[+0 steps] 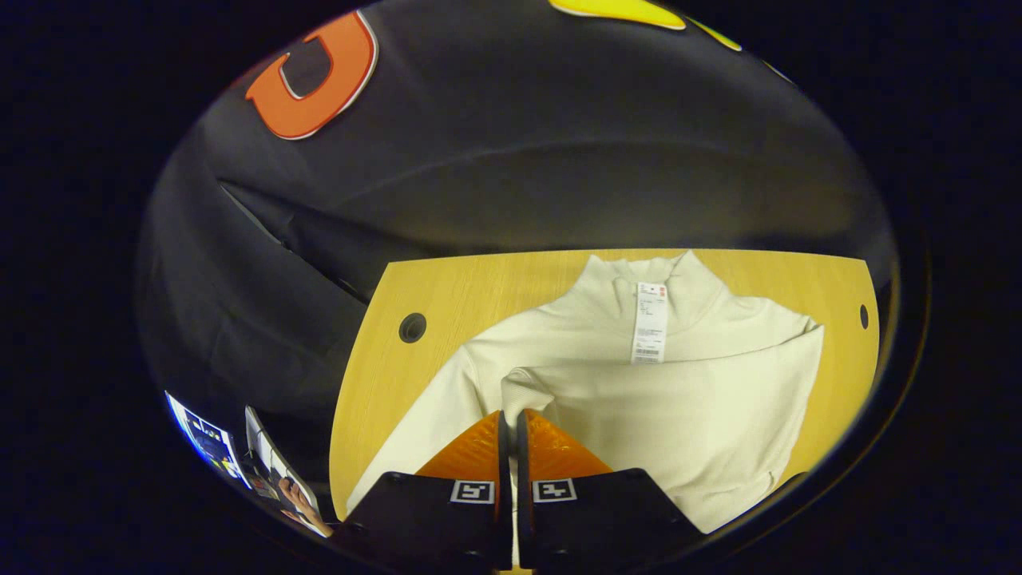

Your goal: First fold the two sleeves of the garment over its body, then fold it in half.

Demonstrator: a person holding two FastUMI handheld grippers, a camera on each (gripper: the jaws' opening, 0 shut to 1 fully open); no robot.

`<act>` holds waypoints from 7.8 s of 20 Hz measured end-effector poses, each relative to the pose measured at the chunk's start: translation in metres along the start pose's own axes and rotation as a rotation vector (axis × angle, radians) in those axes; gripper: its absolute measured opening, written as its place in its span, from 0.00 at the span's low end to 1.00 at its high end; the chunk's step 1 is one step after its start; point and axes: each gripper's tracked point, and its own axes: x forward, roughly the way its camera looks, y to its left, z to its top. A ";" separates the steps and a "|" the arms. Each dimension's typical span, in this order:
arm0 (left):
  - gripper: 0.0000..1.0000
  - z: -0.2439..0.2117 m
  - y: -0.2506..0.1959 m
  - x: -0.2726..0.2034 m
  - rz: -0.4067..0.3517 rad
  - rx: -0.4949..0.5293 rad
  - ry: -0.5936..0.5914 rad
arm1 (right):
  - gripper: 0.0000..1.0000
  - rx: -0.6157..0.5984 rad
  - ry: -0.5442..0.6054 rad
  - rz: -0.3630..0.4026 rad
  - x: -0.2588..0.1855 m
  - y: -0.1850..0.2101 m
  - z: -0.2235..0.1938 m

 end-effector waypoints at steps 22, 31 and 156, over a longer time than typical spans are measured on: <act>0.99 -0.053 0.034 -0.012 0.086 0.002 0.085 | 0.95 -0.040 -0.184 0.024 -0.031 0.048 0.029; 0.99 -0.077 0.065 -0.015 0.224 -0.053 0.185 | 0.95 -0.064 -0.552 -0.028 -0.232 -0.035 0.081; 0.11 -0.097 -0.527 0.191 -0.487 -0.142 0.972 | 0.94 -0.034 -0.955 -0.433 -0.570 -0.385 -0.160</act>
